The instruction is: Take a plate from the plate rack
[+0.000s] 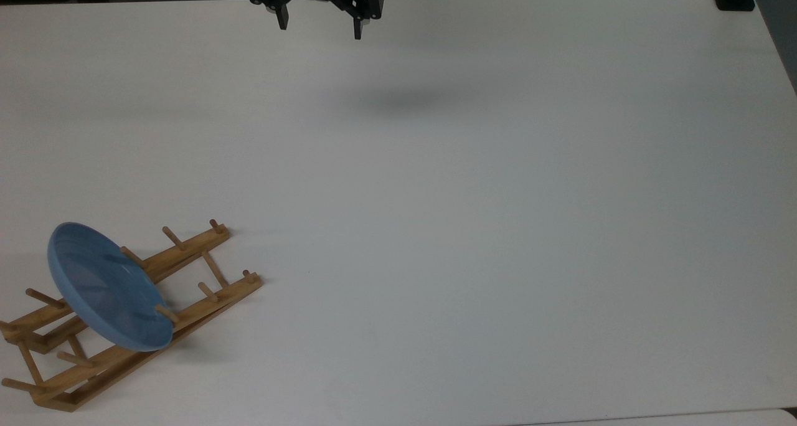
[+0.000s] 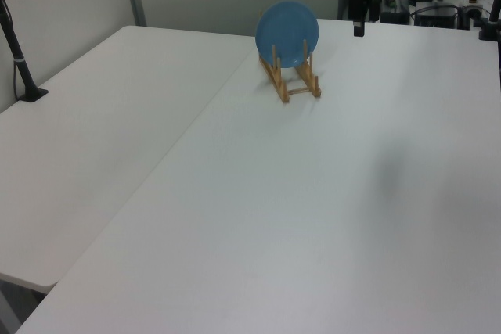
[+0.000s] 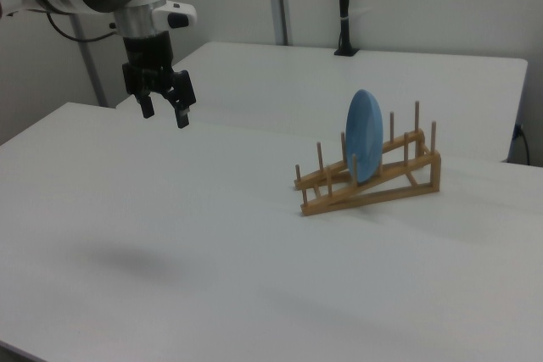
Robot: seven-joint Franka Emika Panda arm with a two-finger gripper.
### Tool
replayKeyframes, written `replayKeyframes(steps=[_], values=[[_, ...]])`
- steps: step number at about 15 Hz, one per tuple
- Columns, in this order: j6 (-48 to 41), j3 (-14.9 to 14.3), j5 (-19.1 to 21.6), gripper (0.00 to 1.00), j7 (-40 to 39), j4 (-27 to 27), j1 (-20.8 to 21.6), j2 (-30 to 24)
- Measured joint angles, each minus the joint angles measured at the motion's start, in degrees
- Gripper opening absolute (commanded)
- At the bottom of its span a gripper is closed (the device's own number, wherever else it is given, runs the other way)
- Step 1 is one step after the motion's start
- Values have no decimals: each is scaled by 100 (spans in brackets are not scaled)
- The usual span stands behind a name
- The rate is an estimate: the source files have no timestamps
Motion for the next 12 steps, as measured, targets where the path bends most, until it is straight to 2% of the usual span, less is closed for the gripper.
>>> replayKeyframes(steps=[12], values=[[8,0,-2,100,-62,-1,-3,22]])
